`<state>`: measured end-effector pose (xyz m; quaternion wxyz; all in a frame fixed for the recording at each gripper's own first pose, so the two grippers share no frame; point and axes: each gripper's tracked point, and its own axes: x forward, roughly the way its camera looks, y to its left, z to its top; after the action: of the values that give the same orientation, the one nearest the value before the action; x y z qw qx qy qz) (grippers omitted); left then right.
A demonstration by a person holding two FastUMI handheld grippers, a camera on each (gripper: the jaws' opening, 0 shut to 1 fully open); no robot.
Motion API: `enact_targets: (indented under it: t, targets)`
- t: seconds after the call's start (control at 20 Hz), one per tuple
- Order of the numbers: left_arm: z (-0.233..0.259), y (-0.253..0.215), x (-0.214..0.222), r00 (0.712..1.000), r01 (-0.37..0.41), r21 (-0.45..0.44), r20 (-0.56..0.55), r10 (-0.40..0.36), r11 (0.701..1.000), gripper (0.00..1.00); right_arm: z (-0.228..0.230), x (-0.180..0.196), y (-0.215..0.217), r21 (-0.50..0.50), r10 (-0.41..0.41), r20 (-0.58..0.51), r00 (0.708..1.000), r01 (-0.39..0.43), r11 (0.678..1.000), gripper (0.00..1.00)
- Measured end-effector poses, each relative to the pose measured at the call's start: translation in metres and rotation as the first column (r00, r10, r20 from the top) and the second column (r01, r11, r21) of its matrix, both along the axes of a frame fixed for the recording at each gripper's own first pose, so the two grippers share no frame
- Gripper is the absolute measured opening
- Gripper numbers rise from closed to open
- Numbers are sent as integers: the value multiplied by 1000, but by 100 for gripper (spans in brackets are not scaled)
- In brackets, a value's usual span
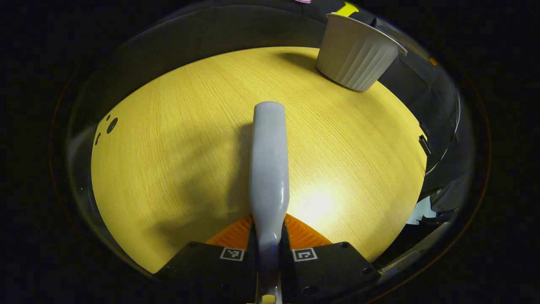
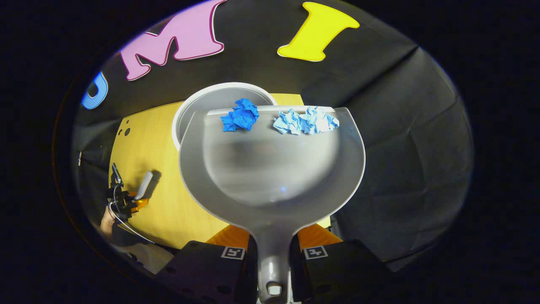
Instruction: Pick up the small broom and dustpan from the desktop, sweep the trash into the dustpan with the broom, and then empty the trash into the garbage bin.
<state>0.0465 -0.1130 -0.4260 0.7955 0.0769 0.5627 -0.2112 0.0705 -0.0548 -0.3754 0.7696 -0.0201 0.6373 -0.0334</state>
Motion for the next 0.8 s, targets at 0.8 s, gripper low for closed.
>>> enact_targets:
  t: [0.8]
  targets:
    - [-2, -1, -2, 1000, -23, -7, -9, 23, 1000, 30, 0, 46, -35, -319, 313, -254, 915, -385, 866, 35]
